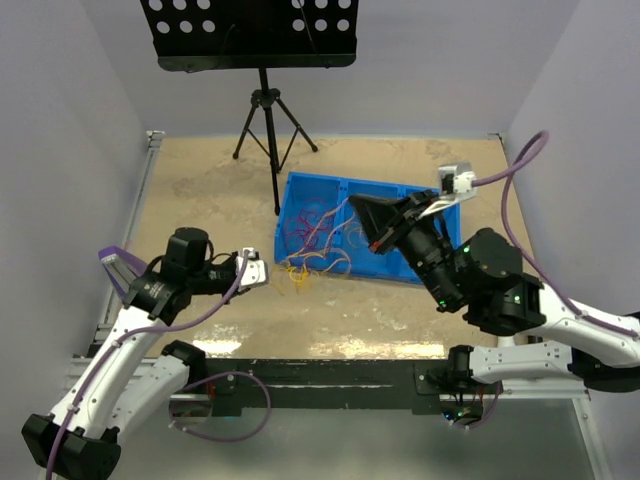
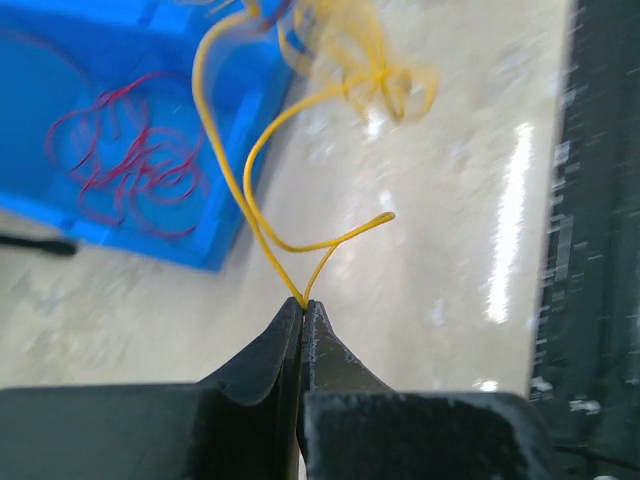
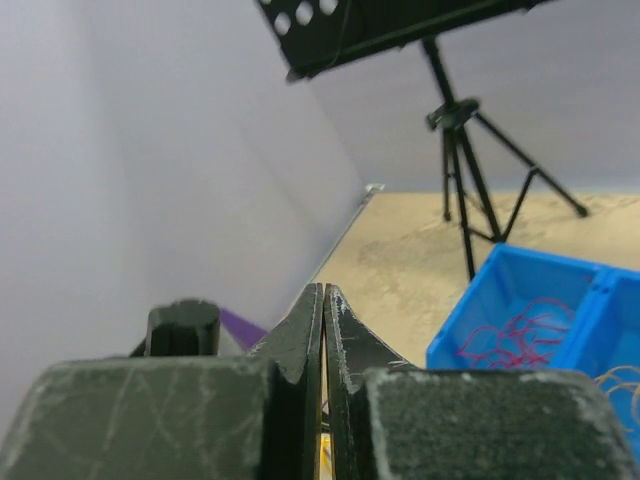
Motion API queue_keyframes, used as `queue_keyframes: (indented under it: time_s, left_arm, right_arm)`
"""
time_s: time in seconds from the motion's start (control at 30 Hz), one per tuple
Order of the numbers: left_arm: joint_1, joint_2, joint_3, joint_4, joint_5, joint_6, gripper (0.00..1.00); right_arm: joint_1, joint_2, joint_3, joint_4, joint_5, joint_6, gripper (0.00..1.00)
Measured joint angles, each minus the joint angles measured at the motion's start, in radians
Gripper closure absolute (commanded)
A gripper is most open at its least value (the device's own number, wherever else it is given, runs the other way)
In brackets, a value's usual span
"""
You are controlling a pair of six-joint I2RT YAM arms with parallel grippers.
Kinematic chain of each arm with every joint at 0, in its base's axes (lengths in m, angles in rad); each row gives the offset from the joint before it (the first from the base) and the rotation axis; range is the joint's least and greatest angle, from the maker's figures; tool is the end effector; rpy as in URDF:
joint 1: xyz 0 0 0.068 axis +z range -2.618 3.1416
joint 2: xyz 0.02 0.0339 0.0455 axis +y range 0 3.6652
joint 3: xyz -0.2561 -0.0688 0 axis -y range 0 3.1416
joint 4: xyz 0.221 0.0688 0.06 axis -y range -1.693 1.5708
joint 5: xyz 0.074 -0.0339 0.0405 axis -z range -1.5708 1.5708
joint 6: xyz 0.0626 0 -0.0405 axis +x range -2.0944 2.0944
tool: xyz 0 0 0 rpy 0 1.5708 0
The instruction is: Untangle the cables
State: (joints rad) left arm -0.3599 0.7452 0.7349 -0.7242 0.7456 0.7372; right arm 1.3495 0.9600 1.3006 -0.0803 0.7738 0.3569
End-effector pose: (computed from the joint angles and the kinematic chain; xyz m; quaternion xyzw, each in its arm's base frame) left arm 0.1184 -0.0899 0.2645 0.5700 0.6491 -0.2560 0.4339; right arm 0.0813 0.1623 0.4842 -0.0056 0.6387 0.4020 0.6561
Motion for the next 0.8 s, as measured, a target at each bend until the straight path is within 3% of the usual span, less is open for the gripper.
queue_keyframes:
  time_s: [0.33,0.8]
  left_arm:
    - [0.000,-0.008,-0.226,0.035,-0.486,0.197,1.00]
    - [0.000,0.023,-0.396,0.086,-0.751,0.341,1.00]
  right_arm:
    - [0.000,-0.068,0.221,0.008,0.294,-0.208,1.00]
    - [0.000,-0.101,0.380,0.136,0.474,-0.497,1.00]
